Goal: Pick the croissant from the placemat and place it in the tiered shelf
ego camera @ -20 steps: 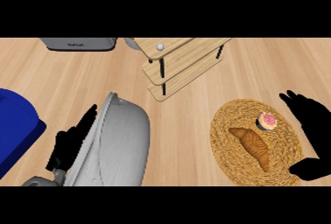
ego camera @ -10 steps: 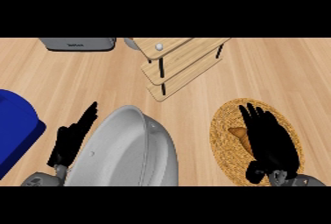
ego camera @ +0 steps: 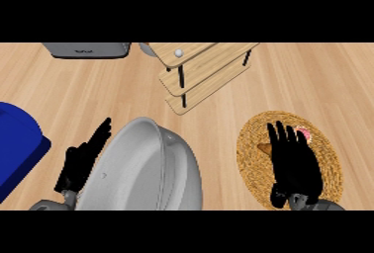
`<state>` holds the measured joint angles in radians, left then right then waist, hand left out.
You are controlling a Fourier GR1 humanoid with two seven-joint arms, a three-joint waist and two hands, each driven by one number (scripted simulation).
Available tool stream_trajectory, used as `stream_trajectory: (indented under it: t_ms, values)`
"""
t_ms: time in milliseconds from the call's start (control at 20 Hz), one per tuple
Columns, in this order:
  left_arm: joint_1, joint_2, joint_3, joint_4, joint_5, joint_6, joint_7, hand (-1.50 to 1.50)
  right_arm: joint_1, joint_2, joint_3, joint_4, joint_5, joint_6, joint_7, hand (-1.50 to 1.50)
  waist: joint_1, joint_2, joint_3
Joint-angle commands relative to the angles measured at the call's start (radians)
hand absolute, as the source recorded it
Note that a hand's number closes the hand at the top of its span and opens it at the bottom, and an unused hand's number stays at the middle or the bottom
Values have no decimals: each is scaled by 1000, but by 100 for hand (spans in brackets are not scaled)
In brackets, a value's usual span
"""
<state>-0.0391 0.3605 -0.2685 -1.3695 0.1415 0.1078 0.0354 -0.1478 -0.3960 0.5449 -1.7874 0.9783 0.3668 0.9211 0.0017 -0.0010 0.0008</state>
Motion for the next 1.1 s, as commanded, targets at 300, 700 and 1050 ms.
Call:
stream_trajectory:
  t_ms: [300,700,1050]
  values:
    - [11,-73,54,7,-54,-41,-2,0,45,45,-50,62,150,5,-45,-150,-1,0,-1]
    - [59,-53,123,-10,-79,-111,-28,0,47,87,-93,180,216,-17,-129,-150,1,1,-1]
    - [54,-111,131,-23,-125,-111,-1,0,5,73,-184,308,250,-65,-256,-150,2,1,-1]
